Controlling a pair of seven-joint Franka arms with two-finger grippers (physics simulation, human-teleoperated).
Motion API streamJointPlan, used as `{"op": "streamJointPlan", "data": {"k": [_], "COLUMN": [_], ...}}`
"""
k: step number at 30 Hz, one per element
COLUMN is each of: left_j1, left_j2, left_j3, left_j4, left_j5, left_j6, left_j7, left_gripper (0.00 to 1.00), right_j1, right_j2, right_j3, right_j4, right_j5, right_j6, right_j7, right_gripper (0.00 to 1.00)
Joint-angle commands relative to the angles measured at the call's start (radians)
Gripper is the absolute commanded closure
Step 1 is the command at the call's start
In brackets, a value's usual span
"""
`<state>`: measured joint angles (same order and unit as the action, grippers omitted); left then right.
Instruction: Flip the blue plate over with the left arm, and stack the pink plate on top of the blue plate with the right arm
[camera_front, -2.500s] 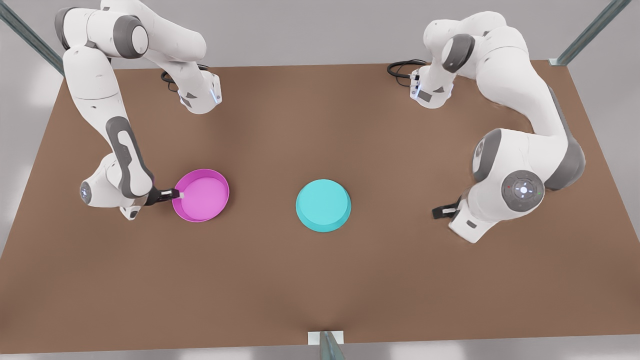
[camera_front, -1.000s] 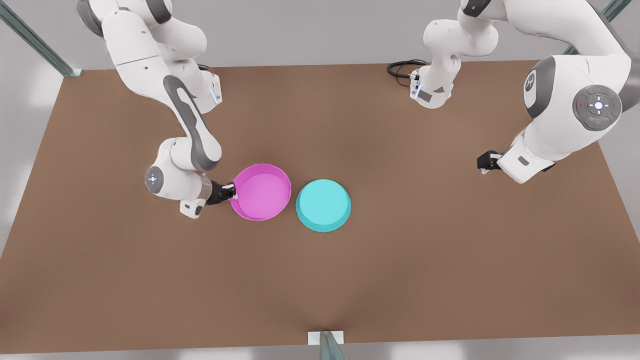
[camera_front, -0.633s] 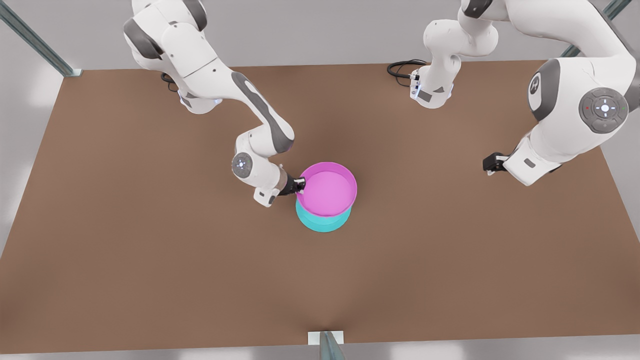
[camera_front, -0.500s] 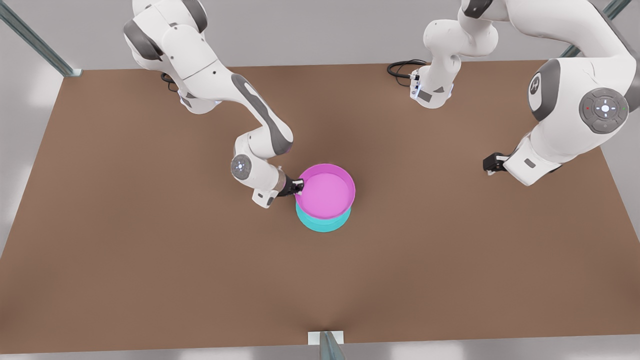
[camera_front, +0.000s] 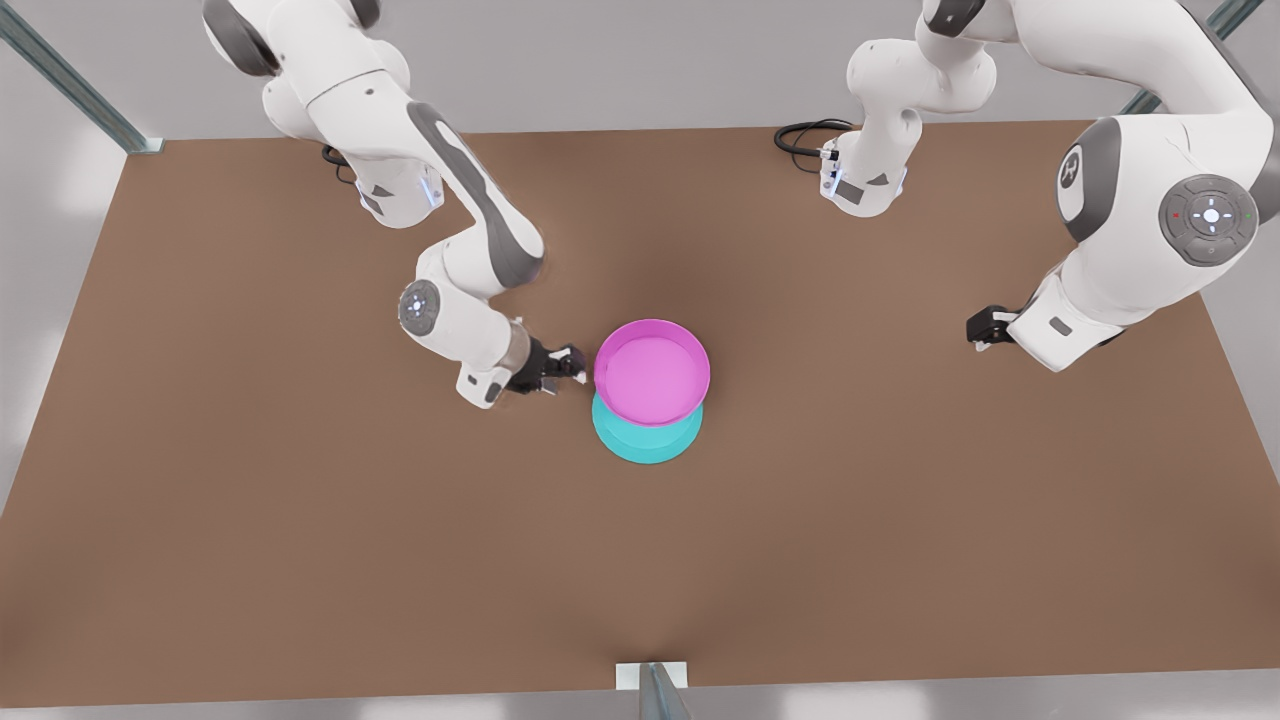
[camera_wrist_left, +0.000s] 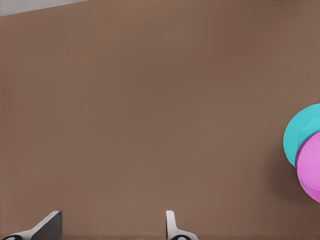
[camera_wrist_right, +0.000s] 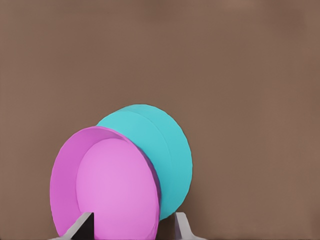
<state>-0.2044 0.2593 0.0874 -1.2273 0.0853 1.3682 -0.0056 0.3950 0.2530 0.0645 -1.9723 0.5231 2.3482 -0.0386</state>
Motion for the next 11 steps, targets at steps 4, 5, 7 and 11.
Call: {"op": "streamJointPlan", "data": {"k": [4,5,7,11], "left_j1": [-0.004,-0.004,-0.003,-0.003], "left_j2": [0.003,0.003,0.003,0.003], "left_j3": [-0.008,-0.008,-0.008,-0.008], "left_j4": [0.008,0.008,0.014,0.014], "left_j5": [-0.009,-0.007,-0.007,-0.007], "left_j6": [0.0,0.0,0.0,0.0], "left_j7": [-0.008,-0.008,-0.008,-0.007], "left_gripper": [0.0,0.0,0.0,0.0], "right_j1": [-0.367,-0.419,-0.485,-0.519], "right_j2": [-0.133,-0.14,-0.173,-0.192], "right_j3": [0.006,0.0,-0.006,-0.018], "right_j4": [0.052,0.101,0.219,0.26], "right_j5": [-0.4,-0.463,-0.575,-0.572], "right_j6": [-0.254,-0.351,-0.567,-0.676], "right_j7": [-0.06,-0.061,-0.053,-0.047], "right_gripper": [0.0,0.0,0.0,0.0]}}
